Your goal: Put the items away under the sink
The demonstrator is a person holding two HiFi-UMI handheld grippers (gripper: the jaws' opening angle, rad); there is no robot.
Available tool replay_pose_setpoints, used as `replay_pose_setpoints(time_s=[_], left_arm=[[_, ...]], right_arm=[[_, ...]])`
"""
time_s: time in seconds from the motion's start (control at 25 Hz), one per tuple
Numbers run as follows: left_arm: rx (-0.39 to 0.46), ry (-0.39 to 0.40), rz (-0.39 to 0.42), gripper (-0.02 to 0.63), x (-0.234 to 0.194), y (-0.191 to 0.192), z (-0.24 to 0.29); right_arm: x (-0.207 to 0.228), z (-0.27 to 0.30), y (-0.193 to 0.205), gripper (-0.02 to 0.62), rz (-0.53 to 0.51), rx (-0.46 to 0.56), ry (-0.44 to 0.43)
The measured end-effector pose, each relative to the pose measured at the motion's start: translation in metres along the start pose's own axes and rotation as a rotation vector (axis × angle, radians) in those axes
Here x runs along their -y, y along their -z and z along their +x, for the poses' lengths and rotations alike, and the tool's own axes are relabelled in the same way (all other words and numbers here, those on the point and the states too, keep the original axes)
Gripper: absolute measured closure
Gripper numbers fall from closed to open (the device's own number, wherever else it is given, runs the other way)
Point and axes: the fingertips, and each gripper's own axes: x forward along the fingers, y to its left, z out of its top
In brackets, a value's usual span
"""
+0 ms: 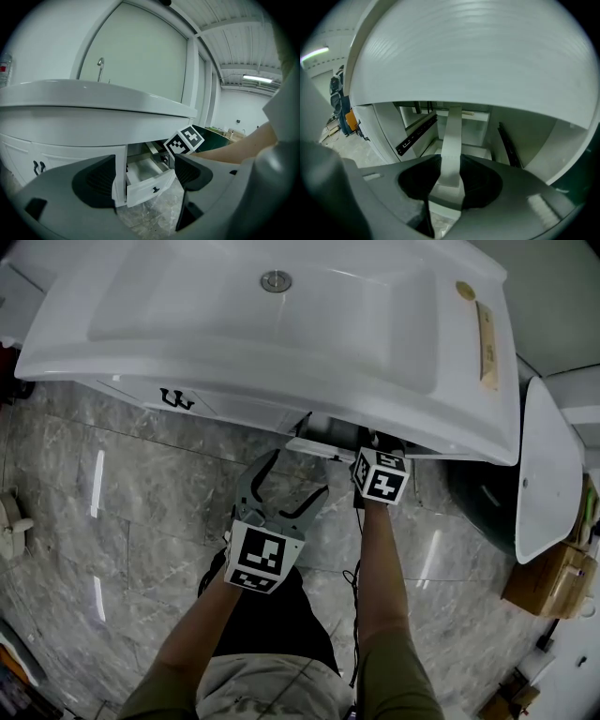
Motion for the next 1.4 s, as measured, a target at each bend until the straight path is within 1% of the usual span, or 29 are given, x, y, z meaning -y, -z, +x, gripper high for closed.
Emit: replay_pose_setpoints(time_s=[0.12, 0.24, 0.48, 0.64, 0.72, 0.84, 0.92, 1.04, 1.16, 1.24, 1.4], left_arm=[[0.019, -0.009, -0.013, 0.23, -0.006, 0.003, 0.008], [0.039, -0.011, -0.003, 0.229, -0.008, 0.006, 0.018], [0.065, -0.018, -0.01, 0.228, -0.009, 0.014, 0.037], [0.07, -0.024, -0.011, 0.227, -0.009, 0.019, 0.045], [0.072, -0.027, -0.016, 0.227, -0.01, 0.021, 0.047], [0.073, -0.033, -0.021, 0.225, -0.014, 0.022, 0.051], [0.07, -0.037, -0.022, 0.225, -0.016, 0.023, 0.053], [0.059, -0.037, -0.025, 0.225, -0.018, 0.026, 0.057], [0.052, -0.036, -0.019, 0.225, -0.02, 0.029, 0.06], [0.051, -0.036, -0.016, 0.225, -0.021, 0.03, 0.062], [0.051, -0.033, -0.014, 0.225, -0.022, 0.032, 0.066]], right_arm=[[0.001, 0.01, 0.001, 0.463, -0.005, 0.023, 0.002], [0.003, 0.02, 0.004, 0.463, -0.009, 0.029, 0.0], [0.008, 0.041, 0.021, 0.463, -0.063, -0.038, -0.029], [0.01, 0.052, 0.022, 0.463, -0.07, -0.042, -0.043], [0.011, 0.054, 0.021, 0.463, -0.078, -0.047, -0.041], [0.013, 0.06, 0.021, 0.463, -0.102, -0.082, -0.033], [0.011, 0.065, 0.024, 0.463, -0.142, -0.113, -0.042], [0.006, 0.071, 0.035, 0.463, -0.202, -0.166, -0.082], [0.001, 0.072, 0.045, 0.463, -0.291, -0.217, -0.131], [0.001, 0.074, 0.053, 0.463, -0.391, -0.264, -0.144], [0.005, 0.08, 0.064, 0.463, -0.627, -0.347, -0.158]])
